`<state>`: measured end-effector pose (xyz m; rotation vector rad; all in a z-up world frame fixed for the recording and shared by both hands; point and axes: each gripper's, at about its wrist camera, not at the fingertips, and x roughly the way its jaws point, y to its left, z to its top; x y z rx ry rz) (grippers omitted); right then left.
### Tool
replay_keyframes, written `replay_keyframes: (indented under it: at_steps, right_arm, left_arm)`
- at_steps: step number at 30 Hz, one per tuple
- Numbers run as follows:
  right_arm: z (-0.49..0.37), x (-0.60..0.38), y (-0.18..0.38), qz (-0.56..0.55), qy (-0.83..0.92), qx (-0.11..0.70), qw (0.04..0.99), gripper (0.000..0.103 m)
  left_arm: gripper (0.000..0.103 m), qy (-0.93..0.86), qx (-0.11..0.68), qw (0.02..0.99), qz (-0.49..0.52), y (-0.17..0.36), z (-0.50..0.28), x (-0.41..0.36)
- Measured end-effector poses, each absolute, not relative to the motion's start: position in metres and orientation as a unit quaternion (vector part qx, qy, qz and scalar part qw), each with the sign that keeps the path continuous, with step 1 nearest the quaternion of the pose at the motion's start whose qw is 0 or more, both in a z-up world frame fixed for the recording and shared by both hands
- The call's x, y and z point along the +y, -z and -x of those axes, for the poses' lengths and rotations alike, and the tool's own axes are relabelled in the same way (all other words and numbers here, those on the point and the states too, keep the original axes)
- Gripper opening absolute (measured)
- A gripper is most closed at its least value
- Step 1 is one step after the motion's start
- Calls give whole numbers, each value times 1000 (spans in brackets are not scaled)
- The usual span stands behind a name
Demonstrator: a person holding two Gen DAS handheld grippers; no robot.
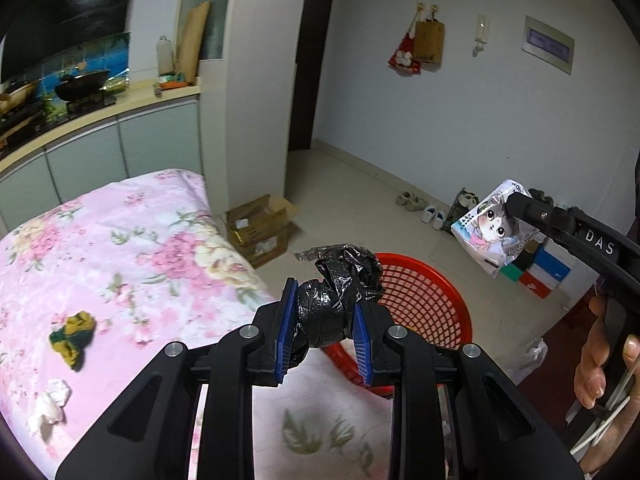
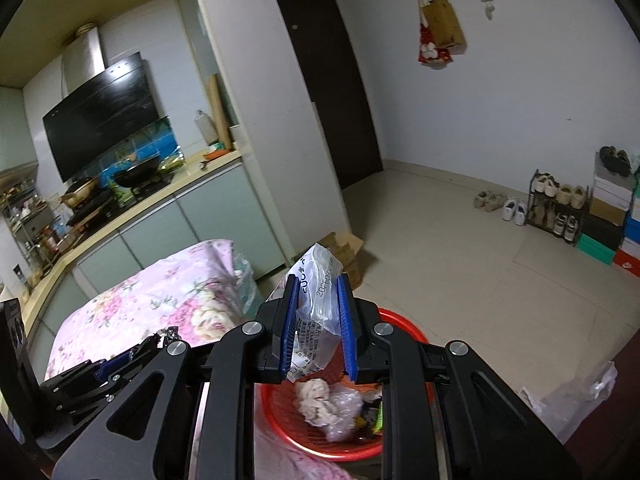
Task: Collect trash
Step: 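Open the left tool to drop the black bag while the right drops the packet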
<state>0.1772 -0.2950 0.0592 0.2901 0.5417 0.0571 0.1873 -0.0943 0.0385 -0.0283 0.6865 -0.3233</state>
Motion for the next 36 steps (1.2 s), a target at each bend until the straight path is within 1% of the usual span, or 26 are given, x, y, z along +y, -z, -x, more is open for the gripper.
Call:
replay_keyframes:
  at_steps: [17,25,36]
  right_arm:
    - [-187,-320,-44,-148,21,276,949,20]
    - [-199,-328,-30,-153,41,298,941,20]
    - [-220,-335,0,-159,53,347,923,20]
  left_arm:
    - [25,180,370,911,-10,-17,-212,-141]
    - [25,193,409,892,-11,5,-235,-162]
    - [25,217,463,859,-6,43,-254,-183]
